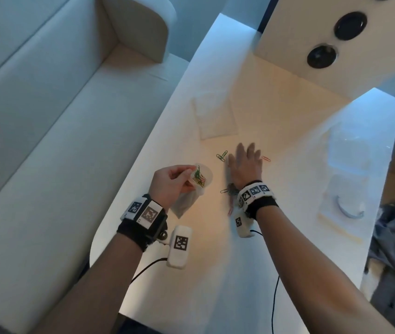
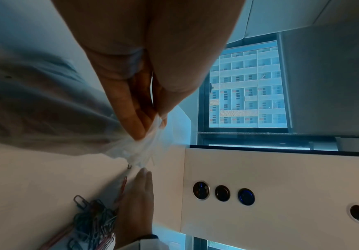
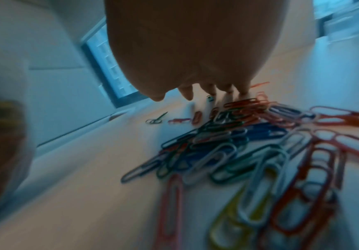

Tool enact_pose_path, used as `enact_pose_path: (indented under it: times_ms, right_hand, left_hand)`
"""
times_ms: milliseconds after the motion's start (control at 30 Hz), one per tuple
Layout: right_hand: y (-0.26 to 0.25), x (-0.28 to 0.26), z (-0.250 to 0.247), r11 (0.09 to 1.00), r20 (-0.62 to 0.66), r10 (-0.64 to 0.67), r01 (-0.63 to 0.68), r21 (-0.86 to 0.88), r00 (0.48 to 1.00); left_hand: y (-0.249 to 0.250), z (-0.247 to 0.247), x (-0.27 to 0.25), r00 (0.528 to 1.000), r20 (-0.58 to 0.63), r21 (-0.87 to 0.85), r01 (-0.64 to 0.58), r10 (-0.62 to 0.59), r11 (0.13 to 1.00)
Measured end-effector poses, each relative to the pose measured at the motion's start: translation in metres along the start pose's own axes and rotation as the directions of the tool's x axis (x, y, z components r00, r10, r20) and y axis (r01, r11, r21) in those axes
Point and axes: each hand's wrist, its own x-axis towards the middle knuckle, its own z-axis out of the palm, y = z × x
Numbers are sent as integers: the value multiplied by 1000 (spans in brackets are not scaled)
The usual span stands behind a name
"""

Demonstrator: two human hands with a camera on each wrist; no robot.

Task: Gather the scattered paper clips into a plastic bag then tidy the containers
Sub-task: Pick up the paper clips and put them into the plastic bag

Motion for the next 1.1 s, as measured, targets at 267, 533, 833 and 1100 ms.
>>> enact_pose_path:
  times_ms: [267,533,833,1100]
  right_hand:
    - [24,-22,-12,817,272,-411,484,-314,870]
    - [67,-56,-17,804,98,-518,523,-283,849]
    - [68,-63,-29,911,-133,74,-13,413,988]
    - [46,-106,-51,-283,346,66,-314,906,936]
  left_hand:
    - [-7,8,-8,1000,12,-33,22,-22,999]
    - [-12,16,-15,999,15,-48,43,-42,998]
    - [-19,28,-19,998,20,-5,58,-58,998]
    - [-23,51,-20,995,56,-13,89,-88,996]
